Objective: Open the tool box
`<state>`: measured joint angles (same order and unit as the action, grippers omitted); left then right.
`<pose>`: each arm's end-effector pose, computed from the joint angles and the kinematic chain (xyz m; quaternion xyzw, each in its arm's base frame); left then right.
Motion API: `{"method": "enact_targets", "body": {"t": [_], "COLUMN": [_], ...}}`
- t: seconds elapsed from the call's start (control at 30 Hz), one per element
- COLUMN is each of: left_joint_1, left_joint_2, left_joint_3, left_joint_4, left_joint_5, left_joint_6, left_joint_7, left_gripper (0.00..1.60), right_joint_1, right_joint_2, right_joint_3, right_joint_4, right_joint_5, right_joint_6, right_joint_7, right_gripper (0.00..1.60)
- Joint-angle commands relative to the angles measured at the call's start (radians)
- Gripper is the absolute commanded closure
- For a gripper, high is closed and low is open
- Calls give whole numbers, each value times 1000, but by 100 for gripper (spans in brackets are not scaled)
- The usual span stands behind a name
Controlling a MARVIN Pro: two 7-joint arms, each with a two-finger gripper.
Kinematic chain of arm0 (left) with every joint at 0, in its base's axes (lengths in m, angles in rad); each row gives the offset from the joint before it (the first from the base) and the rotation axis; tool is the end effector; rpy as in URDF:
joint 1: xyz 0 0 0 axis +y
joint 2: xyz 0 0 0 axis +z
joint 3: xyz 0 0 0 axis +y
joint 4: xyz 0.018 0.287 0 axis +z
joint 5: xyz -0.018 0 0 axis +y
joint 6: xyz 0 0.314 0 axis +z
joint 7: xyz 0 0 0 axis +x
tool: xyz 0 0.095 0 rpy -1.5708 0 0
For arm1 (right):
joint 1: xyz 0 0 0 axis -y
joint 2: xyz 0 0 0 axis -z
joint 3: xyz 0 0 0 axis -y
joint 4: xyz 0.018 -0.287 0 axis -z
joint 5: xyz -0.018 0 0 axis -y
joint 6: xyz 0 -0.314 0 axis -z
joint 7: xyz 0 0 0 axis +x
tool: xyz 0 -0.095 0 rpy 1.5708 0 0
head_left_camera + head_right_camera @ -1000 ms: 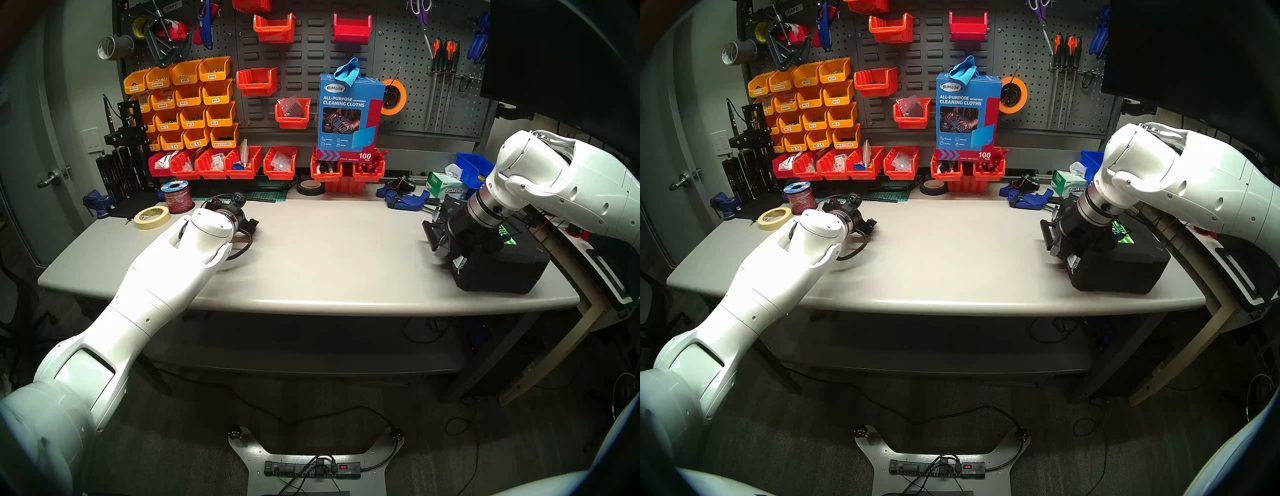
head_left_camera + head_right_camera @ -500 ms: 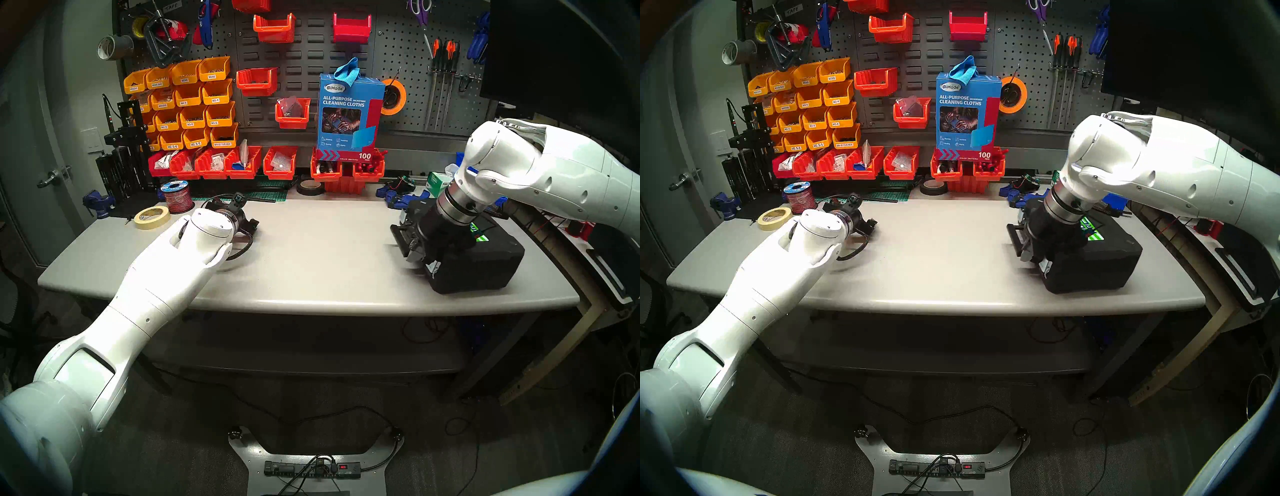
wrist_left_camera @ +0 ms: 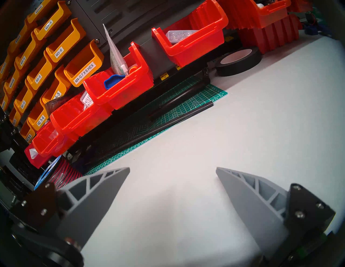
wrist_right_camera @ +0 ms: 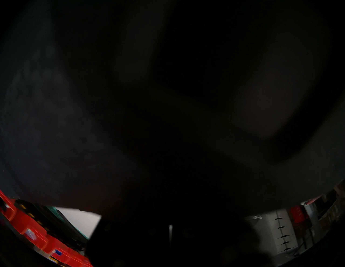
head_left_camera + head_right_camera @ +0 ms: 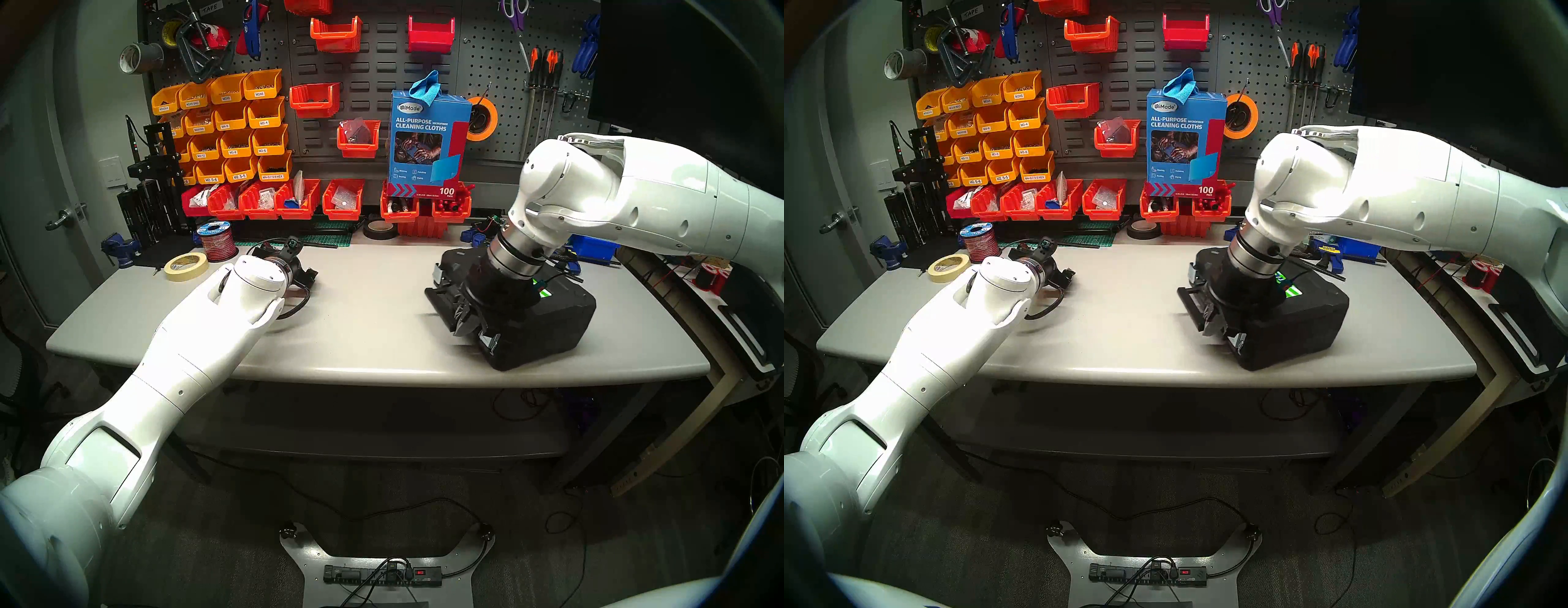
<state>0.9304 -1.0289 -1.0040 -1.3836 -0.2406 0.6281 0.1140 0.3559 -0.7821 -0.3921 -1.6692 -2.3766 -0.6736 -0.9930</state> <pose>0.5475 0.0429 -0.1898 -0.7870 0.2151 -0.5498 0.1789 0.4392 0.0500 -0.0661 -0.7016 0.6948 0.0681 0.1426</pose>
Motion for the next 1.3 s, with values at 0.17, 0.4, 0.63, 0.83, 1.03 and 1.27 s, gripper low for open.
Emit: {"method": "enact_targets", "body": {"t": [0.17,0.4,0.63,0.83,1.03,1.27], "left_joint_1": [-23,-23,-24,-24,-24,-25], "left_joint_2": [1,1,1,1,1,1], "left_joint_3": [-4,-4,-4,-5,-5,-5], "left_joint_4": [-10,-10,-10,-10,-9,-9], "left_joint_5": [5,8,12,14,16,19], "left_joint_6": [-3,-3,-3,-3,-3,-3], "left_joint_7": [-6,-10,-14,-17,-19,-22], "left_gripper": [0,0,0,0,0,0], "right_joint_1": [-37,-21,-8,2,9,20], "right_joint_2": [-168,-231,-243,-211,-169,-129], "right_joint_3": [-71,-105,-156,-204,-253,-285], "right_joint_4": [-41,-54,-23,16,77,155], "right_joint_5": [-100,-199,-310,-390,-457,-503], "right_joint_6": [144,260,382,490,584,717], "right_joint_7": [-144,-215,-284,-327,-362,-386], "right_gripper": [160,160,160,160,160,160]}}
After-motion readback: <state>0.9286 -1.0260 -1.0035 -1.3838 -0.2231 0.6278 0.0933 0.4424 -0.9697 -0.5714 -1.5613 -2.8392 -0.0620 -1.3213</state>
